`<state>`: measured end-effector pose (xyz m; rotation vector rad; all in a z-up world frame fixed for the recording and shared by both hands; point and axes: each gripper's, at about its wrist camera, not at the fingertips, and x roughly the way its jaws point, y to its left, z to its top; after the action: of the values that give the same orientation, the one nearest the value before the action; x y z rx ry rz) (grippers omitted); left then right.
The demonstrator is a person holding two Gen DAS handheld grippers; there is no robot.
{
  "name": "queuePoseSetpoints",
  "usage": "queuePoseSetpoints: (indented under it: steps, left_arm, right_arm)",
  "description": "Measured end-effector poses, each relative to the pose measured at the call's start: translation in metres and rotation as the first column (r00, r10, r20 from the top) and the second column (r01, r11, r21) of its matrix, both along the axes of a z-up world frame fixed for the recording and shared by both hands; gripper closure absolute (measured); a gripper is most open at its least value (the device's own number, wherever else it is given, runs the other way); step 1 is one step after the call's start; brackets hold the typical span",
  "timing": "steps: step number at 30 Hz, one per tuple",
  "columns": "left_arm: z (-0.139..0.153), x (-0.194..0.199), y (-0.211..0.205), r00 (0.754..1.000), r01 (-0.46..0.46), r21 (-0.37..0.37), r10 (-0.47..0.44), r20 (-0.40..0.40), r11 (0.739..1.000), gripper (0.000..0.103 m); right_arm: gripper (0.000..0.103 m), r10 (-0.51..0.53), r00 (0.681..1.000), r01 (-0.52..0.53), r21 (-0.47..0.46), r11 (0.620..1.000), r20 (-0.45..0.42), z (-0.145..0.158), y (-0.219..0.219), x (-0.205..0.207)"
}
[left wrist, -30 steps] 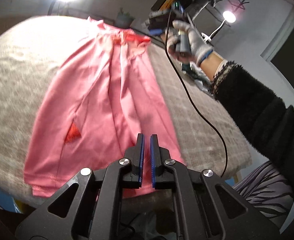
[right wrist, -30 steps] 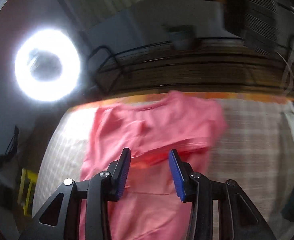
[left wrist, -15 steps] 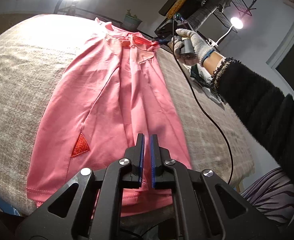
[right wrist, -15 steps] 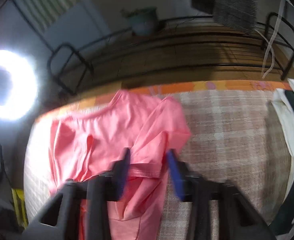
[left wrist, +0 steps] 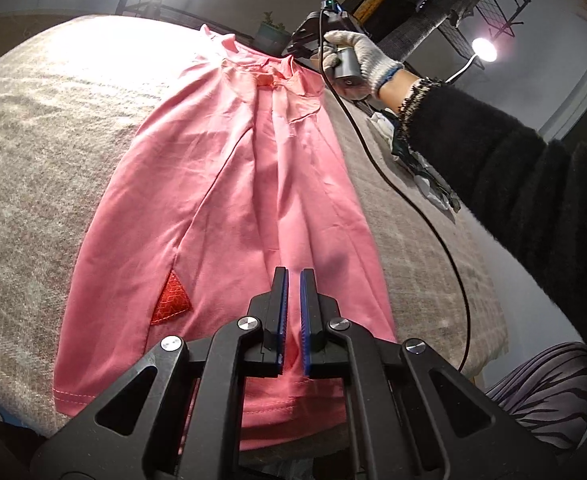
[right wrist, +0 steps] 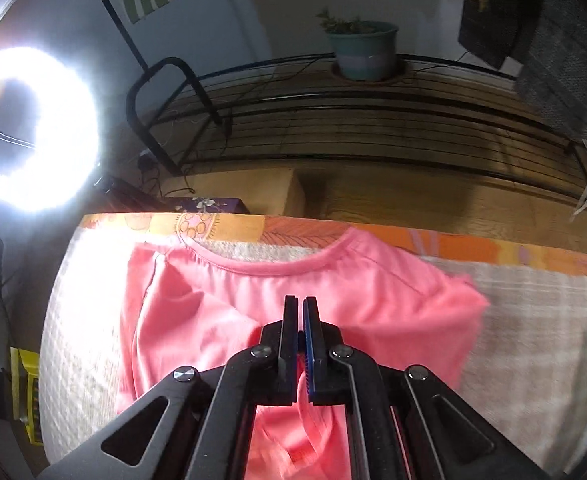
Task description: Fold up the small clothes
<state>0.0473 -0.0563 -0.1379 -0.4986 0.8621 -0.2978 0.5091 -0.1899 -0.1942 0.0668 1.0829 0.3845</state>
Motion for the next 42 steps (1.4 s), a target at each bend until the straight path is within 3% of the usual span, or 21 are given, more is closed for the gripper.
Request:
queuePoseSetpoints:
  steps: [3, 5, 6, 8, 13, 17, 20, 22, 24, 28, 33, 38, 42]
  left_arm:
    - [-0.002, 0.001, 0.002, 1.000, -0.010, -0.002, 0.010, -0.012, 1.000, 0.101]
    - [0.000, 0.001, 0.002, 1.000, -0.010, -0.004, 0.010, -0.006, 1.000, 0.101]
    - [0.001, 0.001, 0.002, 1.000, -0.008, -0.003, 0.007, -0.002, 1.000, 0.101]
    - [0.004, -0.001, 0.001, 1.000, -0.002, -0.003, 0.002, 0.008, 1.000, 0.101]
    - [0.018, -0.012, 0.004, 0.999, -0.008, -0.012, 0.008, 0.048, 1.000, 0.101]
    - [0.029, -0.023, 0.004, 0.997, 0.019, 0.016, -0.021, 0.078, 1.000, 0.101]
    - [0.033, -0.031, 0.009, 0.996, 0.020, 0.033, -0.023, 0.083, 0.999, 0.100]
    - [0.034, -0.036, 0.015, 0.996, 0.016, 0.055, -0.021, 0.088, 0.998, 0.092]
    - [0.034, -0.040, 0.019, 0.996, 0.016, 0.068, -0.022, 0.088, 0.998, 0.082]
    - [0.030, -0.042, 0.024, 0.997, 0.057, 0.059, -0.061, 0.056, 0.997, 0.082]
    - [0.025, -0.040, 0.008, 0.990, 0.140, 0.058, -0.141, 0.010, 0.988, 0.082]
    - [0.021, -0.036, -0.022, 0.979, 0.202, 0.159, -0.205, 0.001, 0.966, 0.081]
    - [0.013, -0.030, -0.034, 0.978, 0.209, 0.210, -0.209, -0.023, 0.955, 0.081]
  right_arm:
    - [0.103, 0.024, 0.999, -0.025, -0.029, 0.999, -0.044, -0.022, 0.013, 0.006]
    - [0.100, 0.066, 0.998, -0.066, -0.011, 0.998, -0.018, -0.020, 0.018, 0.001]
    - [0.096, 0.073, 0.997, -0.072, 0.020, 0.997, -0.013, -0.014, 0.017, -0.001]
    - [0.071, 0.059, 0.998, -0.060, 0.092, 0.994, 0.010, 0.005, 0.006, -0.009]
    - [0.071, 0.052, 0.992, -0.072, 0.183, 0.980, 0.112, 0.070, -0.039, -0.061]
    - [0.071, 0.029, 0.989, -0.059, 0.212, 0.976, 0.143, 0.109, -0.080, -0.120]
    - [0.071, 0.032, 0.988, -0.064, 0.209, 0.976, 0.153, 0.125, -0.105, -0.173]
    - [0.070, 0.039, 0.987, -0.069, 0.193, 0.979, 0.155, 0.128, -0.119, -0.216]
    - [0.070, 0.056, 0.988, -0.080, 0.168, 0.983, 0.147, 0.121, -0.132, -0.262]
    - [0.070, 0.078, 0.990, -0.093, 0.131, 0.987, 0.114, 0.097, -0.153, -0.342]
    - [0.070, 0.127, 0.991, -0.129, 0.073, 0.989, 0.035, 0.040, -0.151, -0.434]
    - [0.068, 0.210, 0.977, -0.210, 0.007, 0.978, -0.026, -0.008, -0.134, -0.487]
    - [0.068, 0.293, 0.956, -0.294, -0.100, 0.951, -0.020, -0.031, -0.113, -0.506]
